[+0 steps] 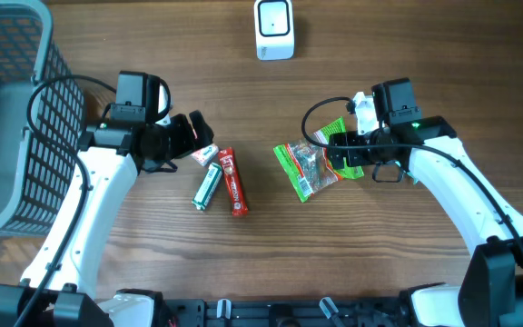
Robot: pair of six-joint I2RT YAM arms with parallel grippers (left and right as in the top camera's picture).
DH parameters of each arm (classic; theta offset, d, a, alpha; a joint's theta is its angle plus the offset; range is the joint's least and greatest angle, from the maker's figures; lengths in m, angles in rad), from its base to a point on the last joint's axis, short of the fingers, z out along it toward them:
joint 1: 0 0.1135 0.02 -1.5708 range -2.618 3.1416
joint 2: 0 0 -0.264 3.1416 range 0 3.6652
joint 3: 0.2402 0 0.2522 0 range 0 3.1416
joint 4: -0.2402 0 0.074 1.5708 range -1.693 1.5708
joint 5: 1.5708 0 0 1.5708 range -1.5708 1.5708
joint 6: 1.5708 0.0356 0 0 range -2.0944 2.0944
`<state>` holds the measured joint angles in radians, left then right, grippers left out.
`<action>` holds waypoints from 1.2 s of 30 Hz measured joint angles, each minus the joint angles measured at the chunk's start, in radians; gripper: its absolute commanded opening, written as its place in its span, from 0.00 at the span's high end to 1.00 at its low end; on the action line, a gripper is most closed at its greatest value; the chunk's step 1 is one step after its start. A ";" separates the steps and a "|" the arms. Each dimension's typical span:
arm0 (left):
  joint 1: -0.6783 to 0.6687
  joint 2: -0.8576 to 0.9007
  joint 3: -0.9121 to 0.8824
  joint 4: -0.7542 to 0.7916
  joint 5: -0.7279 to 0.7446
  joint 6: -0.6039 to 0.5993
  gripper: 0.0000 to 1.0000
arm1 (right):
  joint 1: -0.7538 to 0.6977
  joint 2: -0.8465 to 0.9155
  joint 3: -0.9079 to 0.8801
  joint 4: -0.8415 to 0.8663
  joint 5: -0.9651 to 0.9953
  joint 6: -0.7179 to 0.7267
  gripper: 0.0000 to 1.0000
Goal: Scan the item barcode
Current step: 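Grasp the bright green snack bag with the right gripper, then bring the left gripper to the green bag and grasp it alongside the right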
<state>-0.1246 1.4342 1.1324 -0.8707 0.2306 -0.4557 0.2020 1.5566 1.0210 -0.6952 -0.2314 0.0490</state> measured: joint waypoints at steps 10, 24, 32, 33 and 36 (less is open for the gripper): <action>-0.018 0.002 0.000 0.143 0.059 -0.112 0.96 | 0.000 0.000 0.000 0.005 0.000 0.023 0.27; -0.422 0.246 -0.001 0.422 0.002 -0.142 0.94 | 0.000 0.000 -0.116 0.166 -0.023 0.090 0.49; -0.516 0.379 -0.001 0.528 0.004 -0.153 0.89 | 0.000 0.000 -0.183 0.271 0.044 0.115 0.43; -0.520 0.384 -0.001 0.533 0.004 -0.153 0.89 | 0.000 0.000 -0.183 0.272 0.053 0.115 0.43; -0.528 0.409 -0.001 0.543 0.004 -0.154 0.90 | 0.000 0.000 -0.183 0.274 0.071 0.115 0.39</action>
<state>-0.6521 1.8427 1.1316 -0.3279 0.2344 -0.6098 0.2020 1.5566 0.8375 -0.4213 -0.1608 0.1642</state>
